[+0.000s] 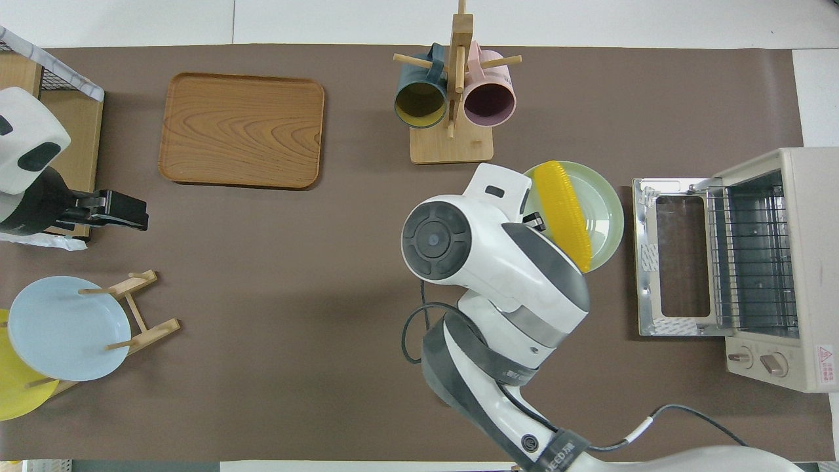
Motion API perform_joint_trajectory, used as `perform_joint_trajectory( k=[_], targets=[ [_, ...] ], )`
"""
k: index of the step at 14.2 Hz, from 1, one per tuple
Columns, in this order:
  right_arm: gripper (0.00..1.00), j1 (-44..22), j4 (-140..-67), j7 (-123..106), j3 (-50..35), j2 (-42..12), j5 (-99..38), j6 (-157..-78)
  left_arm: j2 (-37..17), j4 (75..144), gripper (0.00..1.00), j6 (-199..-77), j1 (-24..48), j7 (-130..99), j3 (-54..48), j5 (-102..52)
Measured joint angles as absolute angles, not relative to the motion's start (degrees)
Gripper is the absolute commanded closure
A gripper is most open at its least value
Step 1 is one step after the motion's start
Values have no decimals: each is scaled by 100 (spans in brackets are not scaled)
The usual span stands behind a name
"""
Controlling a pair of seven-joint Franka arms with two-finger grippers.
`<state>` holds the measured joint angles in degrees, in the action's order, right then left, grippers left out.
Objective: Put corn in oven
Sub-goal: 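Lift the plate with the corn toward the open oven with the right gripper, then slide the plate into the oven with the right gripper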
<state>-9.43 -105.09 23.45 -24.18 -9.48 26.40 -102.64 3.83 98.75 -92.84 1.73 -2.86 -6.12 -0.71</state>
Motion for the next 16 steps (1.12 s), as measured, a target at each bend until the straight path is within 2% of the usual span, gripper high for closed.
perform_joint_trajectory(
  k=[5, 9, 12, 16],
  targets=[
    [100, -60, -11339, 1699, -2418, -164, 2055, -10249, 384, 9874, 0, -9286, 173, -287, -613, -74],
    [100, 922, -11518, 1043, -2406, -31, 1913, -10378, 386, 9873, 0, -9291, 172, -287, -613, -74],
    [100, 1263, -11924, 869, -2400, 5, 1910, -10945, 386, 9873, 0, -9292, 151, -287, -611, -74],
    [100, 1627, -12942, 712, -2397, 315, 1910, -12004, 386, 9873, 0, -9292, 125, -287, -614, -74]
  ],
)
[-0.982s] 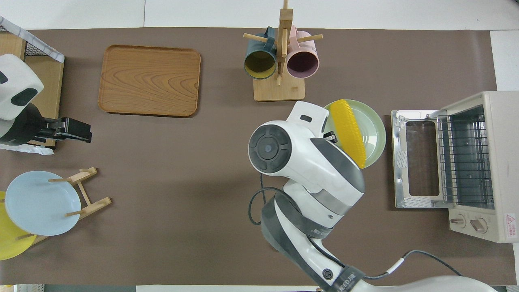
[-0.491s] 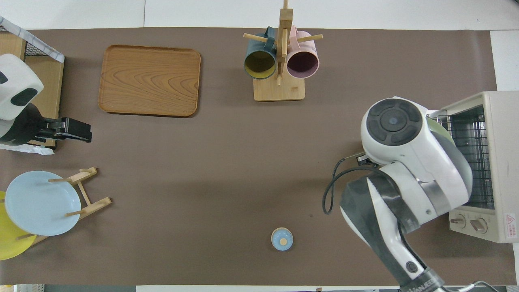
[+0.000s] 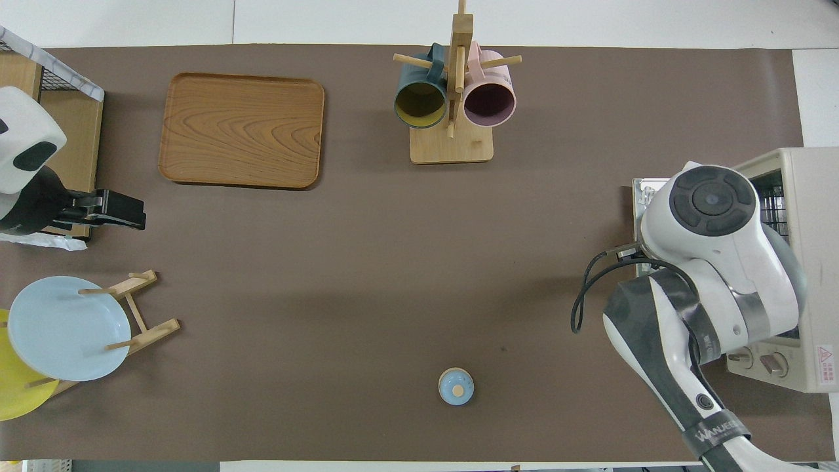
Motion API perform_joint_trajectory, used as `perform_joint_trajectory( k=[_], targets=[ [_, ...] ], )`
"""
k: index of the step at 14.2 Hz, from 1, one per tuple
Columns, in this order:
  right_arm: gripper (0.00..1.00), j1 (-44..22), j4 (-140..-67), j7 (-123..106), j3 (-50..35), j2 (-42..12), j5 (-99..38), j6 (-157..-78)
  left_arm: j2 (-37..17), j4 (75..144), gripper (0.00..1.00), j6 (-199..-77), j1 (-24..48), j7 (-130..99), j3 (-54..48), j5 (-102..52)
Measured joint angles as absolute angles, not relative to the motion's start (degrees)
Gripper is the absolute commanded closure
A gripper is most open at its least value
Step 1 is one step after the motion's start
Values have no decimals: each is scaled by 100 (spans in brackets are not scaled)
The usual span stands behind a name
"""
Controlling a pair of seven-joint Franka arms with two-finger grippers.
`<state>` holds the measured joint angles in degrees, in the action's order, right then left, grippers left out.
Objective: Put corn in oven
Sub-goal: 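Slide the plate into the oven with the right gripper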
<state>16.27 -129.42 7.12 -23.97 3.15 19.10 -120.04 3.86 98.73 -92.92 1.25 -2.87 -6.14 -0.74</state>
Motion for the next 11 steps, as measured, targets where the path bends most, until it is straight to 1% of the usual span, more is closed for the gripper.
perform_joint_trajectory(
  k=[1, 4, 9, 10, 11],
  targets=[
    [100, 1751, -13078, 585, -2396, 402, 1910, -12060, 386, 9873, 0, -9291, 123, -287, -614, -74],
    [100, 2069, -13171, 212, -2391, 551, 1910, -12061, 386, 9873, 0, -9291, 123, -287, -617, -74],
    [100, 2727, -13189, -564, -2379, 575, 1910, -12061, 386, 9873, 0, -9291, 122, -287, -618, -74],
    [92, 2794, -13189, -635, -2377, 575, 1910, -12061, 386, 9873, 0, -9291, 122, -287, -618, -74],
    [70, 2814, -13189, -650, -2376, 575, 1910, -12061, 386, 9873, 0, -9291, 122, -287, -618, -74]
  ],
)
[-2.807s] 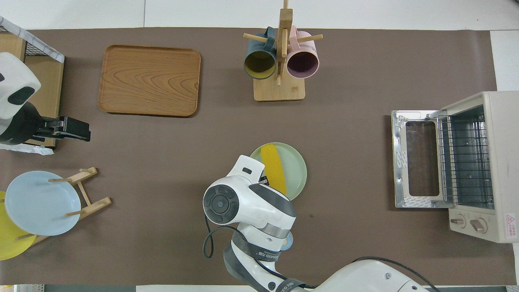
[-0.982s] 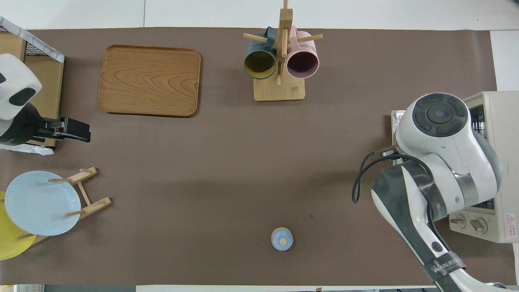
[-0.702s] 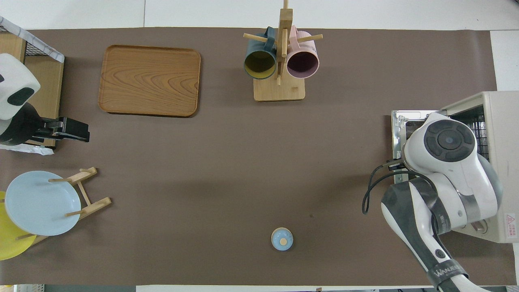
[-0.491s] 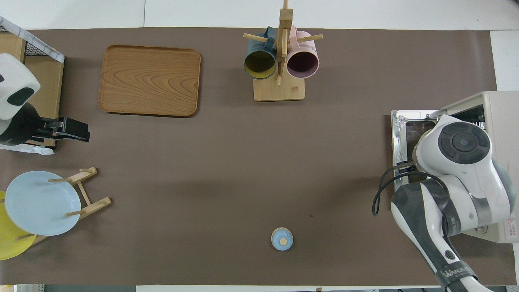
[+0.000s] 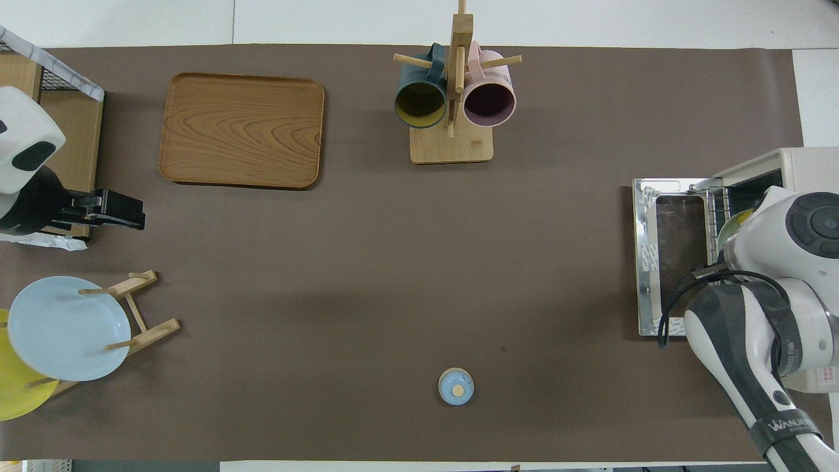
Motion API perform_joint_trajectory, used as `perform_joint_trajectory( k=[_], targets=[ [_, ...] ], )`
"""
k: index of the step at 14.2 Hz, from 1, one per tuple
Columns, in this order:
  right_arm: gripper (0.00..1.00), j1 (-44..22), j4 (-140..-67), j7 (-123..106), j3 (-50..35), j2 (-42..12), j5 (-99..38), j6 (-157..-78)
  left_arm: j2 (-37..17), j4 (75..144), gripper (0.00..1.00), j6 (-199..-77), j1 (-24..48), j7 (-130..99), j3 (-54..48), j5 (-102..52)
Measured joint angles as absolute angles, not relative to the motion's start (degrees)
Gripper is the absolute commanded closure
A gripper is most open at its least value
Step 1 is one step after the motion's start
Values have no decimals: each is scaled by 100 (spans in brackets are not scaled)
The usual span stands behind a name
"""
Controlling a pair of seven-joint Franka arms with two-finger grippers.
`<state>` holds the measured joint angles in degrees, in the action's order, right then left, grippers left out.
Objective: Put corn in oven
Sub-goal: 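Slide the plate into the oven with the right gripper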
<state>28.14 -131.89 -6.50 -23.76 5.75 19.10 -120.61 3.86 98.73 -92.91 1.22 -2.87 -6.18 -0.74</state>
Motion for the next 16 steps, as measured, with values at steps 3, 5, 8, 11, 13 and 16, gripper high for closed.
perform_joint_trajectory(
  k=[3, 5, 8, 11, 13, 16],
  targets=[
    [58, 2813, -13212, -651, -2382, 575, 1910, -12061, 386, 9873, 0, -9291, 122, -287, -618, -74],
    [59, 2813, -13217, -651, -2382, 575, 1910, -12061, 386, 9873, 0, -9291, 122, -287, -618, -74],
    [61, 2813, -13219, -651, -2382, 575, 1910, -12067, 386, 9873, 0, -9291, 122, -287, -618, -74],
    [81, 2811, -13222, -651, -2387, 575, 1910, -12118, 386, 9873, 0, -9291, 122, -287, -618, -74],
    [100, 2777, -13220, -651, -2412, 571, 1851, -12175, 386, 9873, 0, -9291, 122, -287, -618, -74],
    [100, 2172, -13214, -73, -2426, 552, 1498, -12210, 386, 9873, 0, -9291, 122, -287, -618, -74]
  ],
)
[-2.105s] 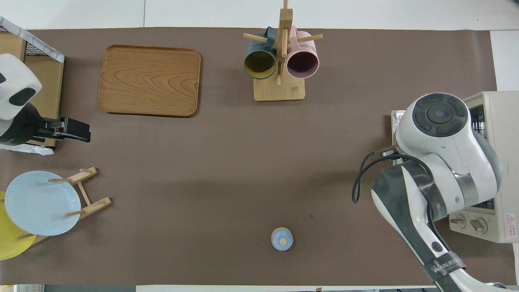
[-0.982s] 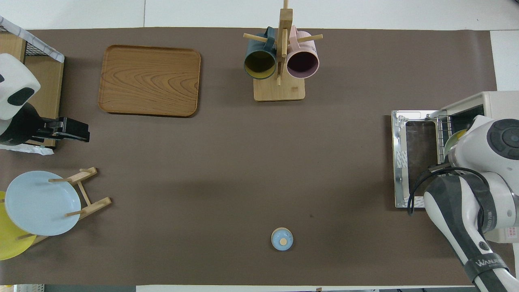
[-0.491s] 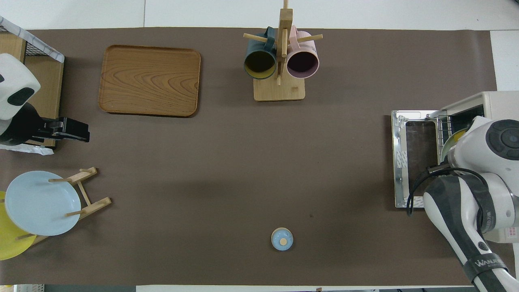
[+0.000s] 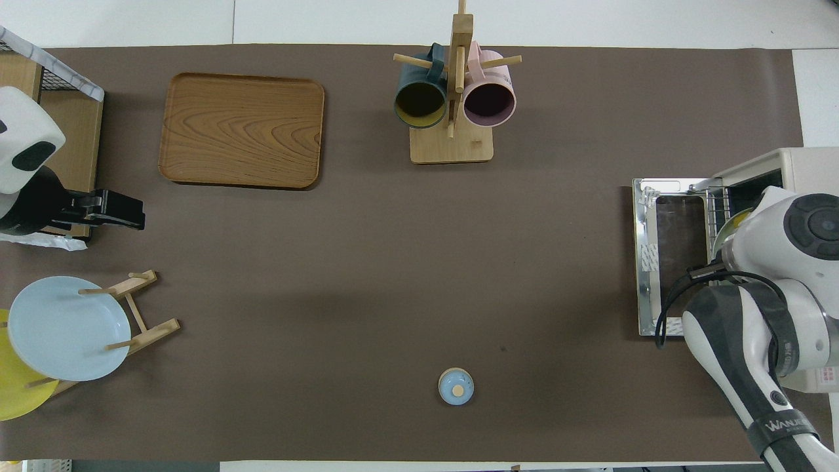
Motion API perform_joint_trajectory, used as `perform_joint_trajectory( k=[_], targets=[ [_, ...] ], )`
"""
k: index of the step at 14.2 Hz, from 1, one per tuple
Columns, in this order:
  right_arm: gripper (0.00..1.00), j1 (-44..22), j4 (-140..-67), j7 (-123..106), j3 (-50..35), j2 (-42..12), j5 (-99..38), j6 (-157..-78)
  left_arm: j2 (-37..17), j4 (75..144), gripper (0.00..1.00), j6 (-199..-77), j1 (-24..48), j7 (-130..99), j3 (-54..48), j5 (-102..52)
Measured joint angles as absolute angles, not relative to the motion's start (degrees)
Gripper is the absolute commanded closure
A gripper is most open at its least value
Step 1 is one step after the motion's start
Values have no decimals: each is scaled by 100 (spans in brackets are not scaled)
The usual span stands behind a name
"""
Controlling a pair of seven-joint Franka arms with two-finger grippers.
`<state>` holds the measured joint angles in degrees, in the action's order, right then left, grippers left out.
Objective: Put corn in oven
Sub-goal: 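Slide the plate into the oven with the right gripper, then release the plate and withdraw the right gripper from the oven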
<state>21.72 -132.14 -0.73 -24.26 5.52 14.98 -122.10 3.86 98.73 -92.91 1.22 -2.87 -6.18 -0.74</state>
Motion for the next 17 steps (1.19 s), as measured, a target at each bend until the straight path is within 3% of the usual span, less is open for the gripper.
perform_joint_trajectory(
  k=[5, 11, 17],
  targets=[
    [100, 1168, -13394, 1862, -2471, 305, 1463, -12248, 386, 9873, 0, -9291, 121, -287, -618, -74],
    [100, 1447, -14095, 2032, -2415, 278, 1463, -12886, 386, 9873, 0, -9291, 121, -287, -618, -74],
    [100, 1626, -14257, 2032, -2408, 332, 1463, -12936, 386, 9873, 0, -9291, 121, -287, -618, -74]
  ],
)
